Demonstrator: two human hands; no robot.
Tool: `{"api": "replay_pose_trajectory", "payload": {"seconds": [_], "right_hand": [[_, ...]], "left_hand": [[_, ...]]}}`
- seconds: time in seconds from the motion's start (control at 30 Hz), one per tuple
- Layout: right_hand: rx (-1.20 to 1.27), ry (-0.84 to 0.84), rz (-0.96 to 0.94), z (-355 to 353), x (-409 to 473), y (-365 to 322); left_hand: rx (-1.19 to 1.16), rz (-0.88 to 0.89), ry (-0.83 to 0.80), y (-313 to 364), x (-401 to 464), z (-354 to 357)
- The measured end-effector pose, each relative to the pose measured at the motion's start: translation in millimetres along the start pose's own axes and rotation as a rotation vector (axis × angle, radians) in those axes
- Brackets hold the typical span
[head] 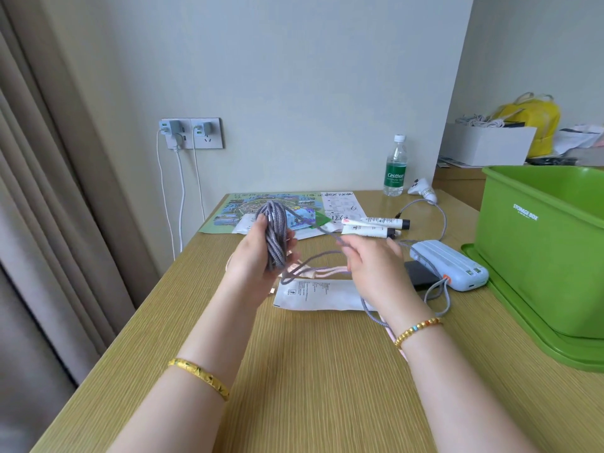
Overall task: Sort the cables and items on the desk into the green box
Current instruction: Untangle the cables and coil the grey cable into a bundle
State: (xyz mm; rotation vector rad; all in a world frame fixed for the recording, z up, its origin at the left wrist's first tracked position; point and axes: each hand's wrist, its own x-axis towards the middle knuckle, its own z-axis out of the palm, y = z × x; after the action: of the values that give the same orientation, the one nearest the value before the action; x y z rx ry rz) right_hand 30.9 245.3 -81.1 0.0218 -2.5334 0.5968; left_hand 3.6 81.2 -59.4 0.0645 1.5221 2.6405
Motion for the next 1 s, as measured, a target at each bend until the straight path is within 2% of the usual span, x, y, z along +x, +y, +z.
{"api": "replay_pose_trajectory", "payload": {"seconds": [0.13,0.3,0.57,0.67,0.83,0.9,1.0], "right_hand": [[-0.018,-0.213,-0.079,4,-4,-5],[-0.117,-0.318,-0.104,6,-8,-6],[-0.246,0.012,-0.043,2,-9,-7],[-0.264,0.115,-0.026,0,-9,-8],[-0.326,0.152,-0.005,0,-9,-5],[-0.329,0.152,-0.008,-1,-10,-4],[-0.311,0.247,-0.044,-3,-10,-8]], "left_hand": [[-0.157,0.003,-0.040,-5,0,4],[-0.094,0.057,-0.103,-11,-3,11],[-0.016,0.176,0.092,-13,2,13],[0.008,0.242,0.112,-11,-2,14],[0.180,0.316,0.179,-13,-6,14],[0.293,0.304,0.238,-12,-5,12],[0.493,0.257,0.292,-11,-1,8]]}}
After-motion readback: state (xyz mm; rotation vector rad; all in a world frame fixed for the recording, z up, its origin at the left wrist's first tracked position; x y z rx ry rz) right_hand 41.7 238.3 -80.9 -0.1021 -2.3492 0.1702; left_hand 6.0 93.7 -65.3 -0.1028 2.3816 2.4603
